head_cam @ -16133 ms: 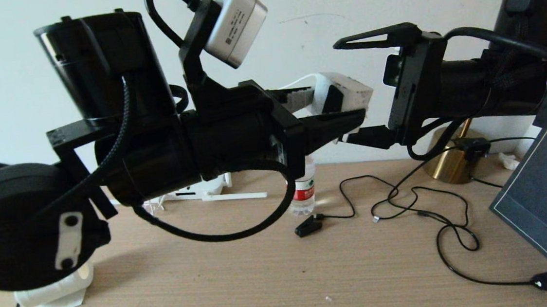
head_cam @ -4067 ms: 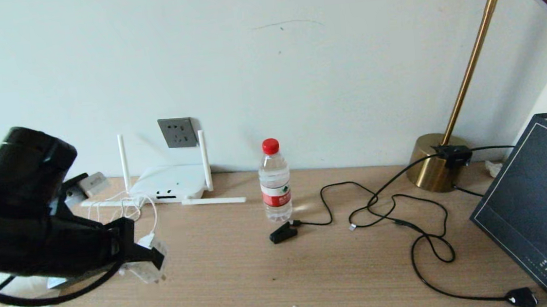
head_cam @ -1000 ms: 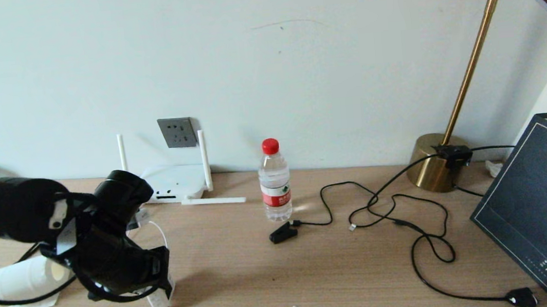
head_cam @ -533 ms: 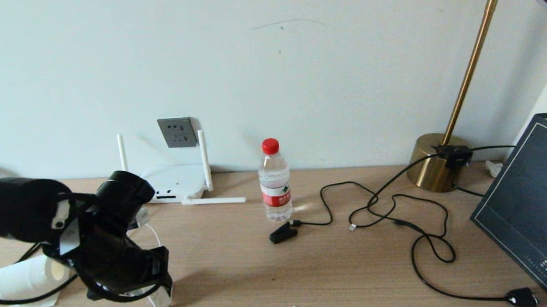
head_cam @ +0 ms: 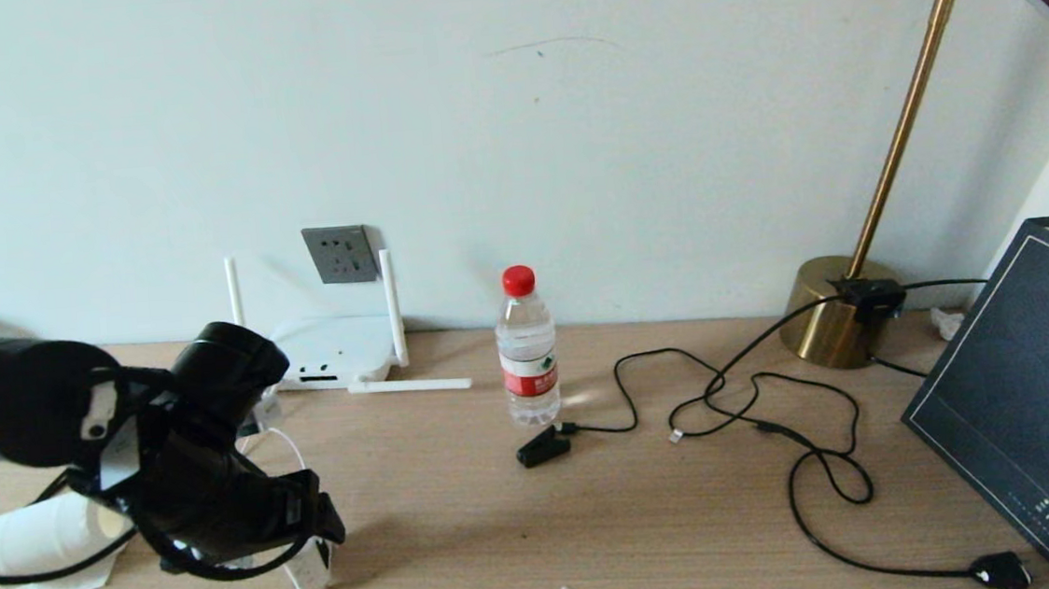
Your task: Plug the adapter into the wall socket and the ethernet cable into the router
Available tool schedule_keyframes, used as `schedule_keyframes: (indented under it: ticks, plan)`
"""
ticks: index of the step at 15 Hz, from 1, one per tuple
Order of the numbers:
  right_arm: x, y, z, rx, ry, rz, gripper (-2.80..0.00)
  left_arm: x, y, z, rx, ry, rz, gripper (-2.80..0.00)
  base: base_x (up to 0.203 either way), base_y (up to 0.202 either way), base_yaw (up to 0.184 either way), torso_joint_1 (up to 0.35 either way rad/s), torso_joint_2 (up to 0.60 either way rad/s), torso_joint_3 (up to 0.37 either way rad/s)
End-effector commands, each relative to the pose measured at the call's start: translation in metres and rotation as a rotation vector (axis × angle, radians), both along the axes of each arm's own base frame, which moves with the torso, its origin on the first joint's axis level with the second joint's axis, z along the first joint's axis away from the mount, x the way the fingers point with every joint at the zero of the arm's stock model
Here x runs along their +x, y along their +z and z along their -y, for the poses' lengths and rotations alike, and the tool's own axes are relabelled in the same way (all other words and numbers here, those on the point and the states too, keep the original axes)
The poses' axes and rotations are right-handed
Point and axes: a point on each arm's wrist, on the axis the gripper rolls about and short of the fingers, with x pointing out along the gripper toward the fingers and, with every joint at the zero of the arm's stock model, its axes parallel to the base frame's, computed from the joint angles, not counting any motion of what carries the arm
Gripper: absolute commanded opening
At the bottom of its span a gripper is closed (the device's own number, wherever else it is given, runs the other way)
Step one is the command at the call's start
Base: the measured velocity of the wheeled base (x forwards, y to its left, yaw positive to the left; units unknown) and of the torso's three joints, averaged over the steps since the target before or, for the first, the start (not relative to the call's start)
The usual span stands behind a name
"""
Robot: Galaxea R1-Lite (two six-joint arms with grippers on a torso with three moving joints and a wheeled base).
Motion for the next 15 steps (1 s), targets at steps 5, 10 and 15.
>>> schedule_keyframes:
  ticks: [5, 10, 15]
  plan:
    - [0.0, 0.0, 0.0, 0.0, 0.001, -0.001, -2.8, -0.043, 0.07, -0.015, 0.117, -0.276, 0.279, 0.0, 0.0, 0.0, 0.0, 0.0, 0.0, 0.0]
    - [0.0, 0.0, 0.0, 0.001, 0.0, -0.003, -2.8, -0.06, 0.092, -0.032, 0.478, -0.769, 0.354, 0.0, 0.0, 0.0, 0.0, 0.0, 0.0, 0.0]
    - [0.0, 0.0, 0.0, 0.001, 0.001, -0.001, -2.8, -0.045, 0.088, -0.028, 0.676, -1.09, 0.388, 0.0, 0.0, 0.0, 0.0, 0.0, 0.0, 0.0]
